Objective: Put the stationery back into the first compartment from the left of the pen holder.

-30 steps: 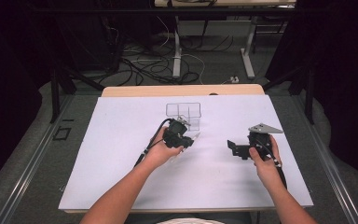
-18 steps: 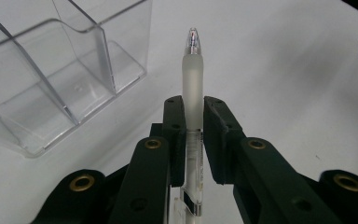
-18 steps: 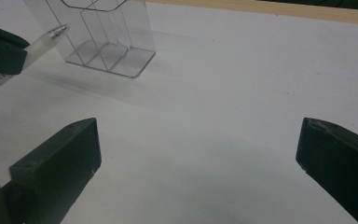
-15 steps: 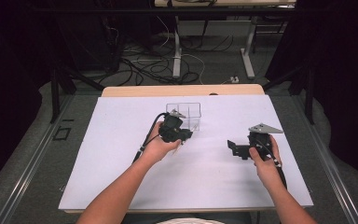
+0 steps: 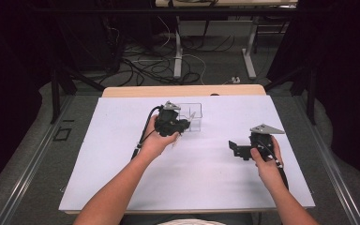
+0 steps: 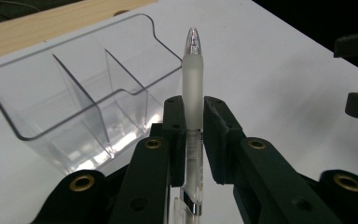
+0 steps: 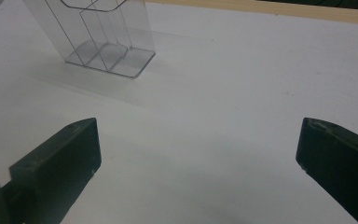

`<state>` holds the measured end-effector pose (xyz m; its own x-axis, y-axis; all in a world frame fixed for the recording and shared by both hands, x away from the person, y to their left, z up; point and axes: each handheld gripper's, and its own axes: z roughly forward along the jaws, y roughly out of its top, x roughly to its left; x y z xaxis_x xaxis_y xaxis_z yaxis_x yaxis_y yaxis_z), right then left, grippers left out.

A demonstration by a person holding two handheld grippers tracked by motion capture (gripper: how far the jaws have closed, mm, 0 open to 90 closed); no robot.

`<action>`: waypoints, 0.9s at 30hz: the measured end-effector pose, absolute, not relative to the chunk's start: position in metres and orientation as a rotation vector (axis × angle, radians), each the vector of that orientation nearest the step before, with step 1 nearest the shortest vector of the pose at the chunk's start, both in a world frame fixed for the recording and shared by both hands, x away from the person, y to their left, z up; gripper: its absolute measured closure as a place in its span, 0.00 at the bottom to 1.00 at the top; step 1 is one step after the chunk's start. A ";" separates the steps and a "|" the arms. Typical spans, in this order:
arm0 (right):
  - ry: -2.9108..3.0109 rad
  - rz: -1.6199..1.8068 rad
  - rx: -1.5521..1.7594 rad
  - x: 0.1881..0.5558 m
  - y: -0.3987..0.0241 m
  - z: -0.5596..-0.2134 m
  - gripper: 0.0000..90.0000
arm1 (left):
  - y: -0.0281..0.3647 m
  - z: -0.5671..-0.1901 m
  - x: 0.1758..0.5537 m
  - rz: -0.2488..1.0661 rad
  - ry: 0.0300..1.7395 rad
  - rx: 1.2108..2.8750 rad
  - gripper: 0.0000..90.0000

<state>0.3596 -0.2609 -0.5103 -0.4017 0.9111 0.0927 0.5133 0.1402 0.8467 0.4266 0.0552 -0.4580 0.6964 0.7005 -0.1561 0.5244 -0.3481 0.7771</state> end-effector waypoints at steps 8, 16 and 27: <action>1.973 1.181 1.370 0.359 -0.260 -0.510 0.00 | 0.064 -0.447 0.434 0.292 0.955 1.981 0.88; 1.973 1.177 1.367 0.359 -0.261 -0.510 0.00 | 0.074 -0.439 0.441 0.338 0.967 1.876 0.88; 1.979 1.176 1.364 0.359 -0.261 -0.510 0.00 | 0.083 -0.434 0.446 0.396 0.949 1.778 0.89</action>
<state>0.3593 -0.2608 -0.5104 -0.4012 0.9114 0.0919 0.5166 0.1423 0.8443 0.4460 0.0832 -0.4340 0.6331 0.7563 -0.1649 0.4152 -0.1520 0.8969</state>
